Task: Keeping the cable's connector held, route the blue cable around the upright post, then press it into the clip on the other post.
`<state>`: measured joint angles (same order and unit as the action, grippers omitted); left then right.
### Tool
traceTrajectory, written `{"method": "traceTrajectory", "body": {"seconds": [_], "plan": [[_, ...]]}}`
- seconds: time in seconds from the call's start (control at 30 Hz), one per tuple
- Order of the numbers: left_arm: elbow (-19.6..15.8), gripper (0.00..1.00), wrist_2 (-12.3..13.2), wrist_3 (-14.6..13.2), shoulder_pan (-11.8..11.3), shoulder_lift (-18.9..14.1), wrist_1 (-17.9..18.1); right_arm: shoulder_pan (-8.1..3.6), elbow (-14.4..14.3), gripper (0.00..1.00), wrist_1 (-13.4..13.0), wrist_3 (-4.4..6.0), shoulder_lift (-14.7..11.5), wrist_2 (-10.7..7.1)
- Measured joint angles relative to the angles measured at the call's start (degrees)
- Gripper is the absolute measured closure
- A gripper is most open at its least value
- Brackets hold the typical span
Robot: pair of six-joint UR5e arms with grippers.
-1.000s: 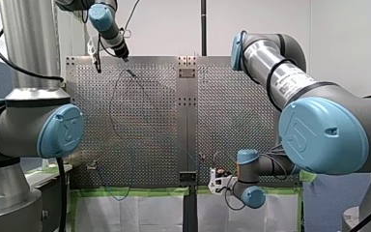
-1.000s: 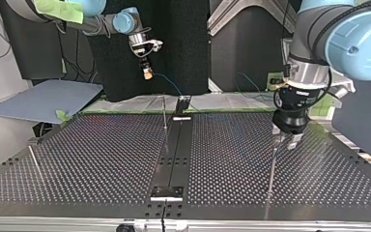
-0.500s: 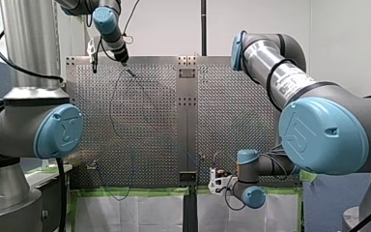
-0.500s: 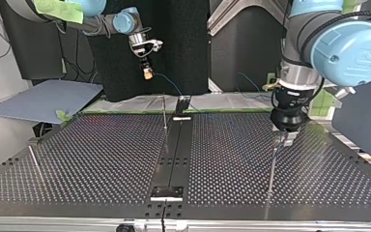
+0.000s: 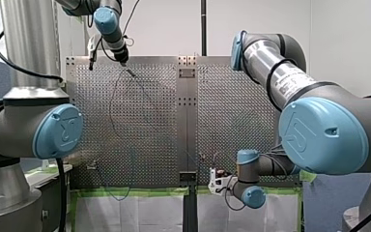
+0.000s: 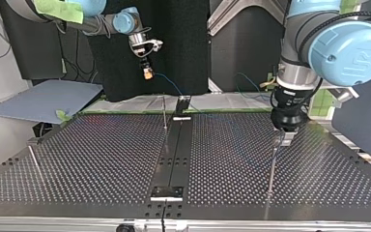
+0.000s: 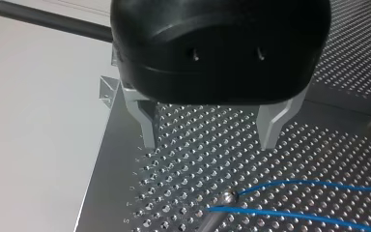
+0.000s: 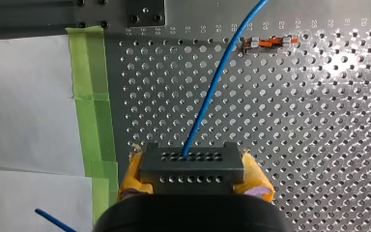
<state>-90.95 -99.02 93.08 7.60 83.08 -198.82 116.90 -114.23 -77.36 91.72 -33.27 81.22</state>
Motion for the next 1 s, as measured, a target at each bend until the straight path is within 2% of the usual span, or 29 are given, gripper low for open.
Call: {"method": "traceTrajectory", "body": {"seconds": [0.17,0.33,0.73,0.87,1.0], "plan": [[0.0,0.00,-0.5,-2.5,0.0,0.0,0.0,0.02,0.0,1.00,0.0,-0.09,0.0,0.00],[0.0,0.00,-2.6,-2.9,0.1,0.0,0.0,0.03,0.0,1.00,0.0,-0.11,0.0,0.00],[0.0,0.00,-3.4,-1.4,0.5,0.1,-0.2,0.09,0.0,1.00,-0.1,-0.12,0.0,0.00],[0.0,0.00,-2.3,0.1,0.4,0.1,-0.1,0.19,0.0,1.00,-0.2,-0.12,0.0,0.00],[0.0,0.00,-0.1,2.4,-0.1,0.8,0.7,0.33,0.0,1.00,-0.2,-0.12,0.0,-0.04]]}}
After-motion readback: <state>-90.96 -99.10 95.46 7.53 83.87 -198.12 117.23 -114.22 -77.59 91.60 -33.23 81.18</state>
